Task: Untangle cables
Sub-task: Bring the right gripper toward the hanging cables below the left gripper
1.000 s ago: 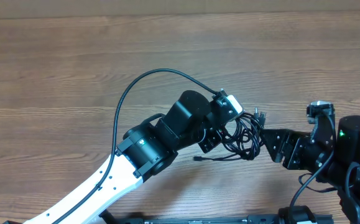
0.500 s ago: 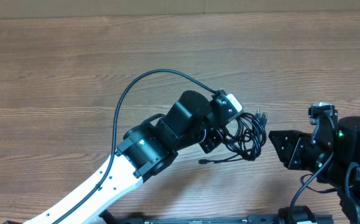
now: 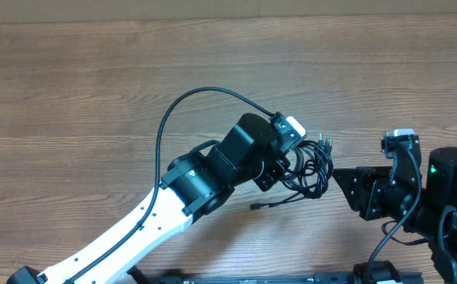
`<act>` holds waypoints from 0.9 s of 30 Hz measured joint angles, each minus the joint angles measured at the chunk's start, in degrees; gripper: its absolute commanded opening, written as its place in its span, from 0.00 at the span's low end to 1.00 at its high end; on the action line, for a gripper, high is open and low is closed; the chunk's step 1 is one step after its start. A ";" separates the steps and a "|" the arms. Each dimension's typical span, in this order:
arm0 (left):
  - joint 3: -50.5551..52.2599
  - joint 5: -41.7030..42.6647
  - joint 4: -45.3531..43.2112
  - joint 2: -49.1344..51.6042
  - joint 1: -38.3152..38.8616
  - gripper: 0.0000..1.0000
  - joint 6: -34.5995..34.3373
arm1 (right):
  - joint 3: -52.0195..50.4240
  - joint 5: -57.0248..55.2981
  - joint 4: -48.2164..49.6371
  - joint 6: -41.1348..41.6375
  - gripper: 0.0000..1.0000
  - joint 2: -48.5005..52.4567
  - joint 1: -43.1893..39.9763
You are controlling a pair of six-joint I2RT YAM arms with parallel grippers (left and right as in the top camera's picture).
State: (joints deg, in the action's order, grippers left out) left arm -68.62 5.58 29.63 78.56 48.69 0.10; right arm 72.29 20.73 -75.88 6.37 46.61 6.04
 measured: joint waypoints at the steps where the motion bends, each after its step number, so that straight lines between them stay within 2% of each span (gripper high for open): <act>1: 0.00 0.15 -0.24 0.00 0.00 0.04 0.00 | 0.00 -0.15 -0.04 -0.44 0.42 0.00 -0.02; 2: 0.00 0.33 -0.72 0.00 0.00 0.04 -0.02 | 0.00 -0.35 -0.02 -0.76 0.37 0.00 -0.02; 8: 0.00 2.38 -0.96 0.00 0.85 0.04 -0.17 | 0.00 -1.25 0.81 -5.16 0.37 0.04 -0.02; 9: 0.00 2.58 -0.98 0.00 0.87 0.04 -0.15 | 0.00 -1.29 0.90 -5.27 0.38 0.07 0.00; 10: 0.00 2.82 -1.01 0.00 1.16 0.04 -0.15 | 0.00 -1.29 0.92 -5.62 0.44 0.09 0.00; 11: 0.00 3.08 -1.20 0.00 1.22 0.04 -0.17 | 0.00 -1.36 0.94 -5.92 0.45 0.17 0.00; 14: 0.00 3.61 -2.21 0.00 1.38 0.04 -0.59 | 0.00 -1.55 1.20 -6.45 0.44 0.61 0.00; 17: 0.00 3.72 -2.27 0.00 1.38 0.04 -1.66 | 0.00 -1.49 1.29 -6.62 0.29 1.70 0.00; 19: 0.00 3.67 -2.27 0.00 1.40 0.04 -1.86 | 0.00 -1.46 1.29 -6.82 0.25 2.84 -0.02; 23: 0.00 3.63 -2.23 0.00 1.49 0.04 -1.92 | 0.02 -1.42 1.31 -6.91 0.05 5.03 0.00; 27: 0.00 3.23 -2.05 0.00 1.49 0.04 -1.95 | 0.02 -1.62 1.25 -7.13 0.04 7.17 0.00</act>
State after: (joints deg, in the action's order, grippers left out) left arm -68.62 8.82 27.57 78.56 50.17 -1.85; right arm 72.31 19.11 -74.63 -0.75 53.78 6.04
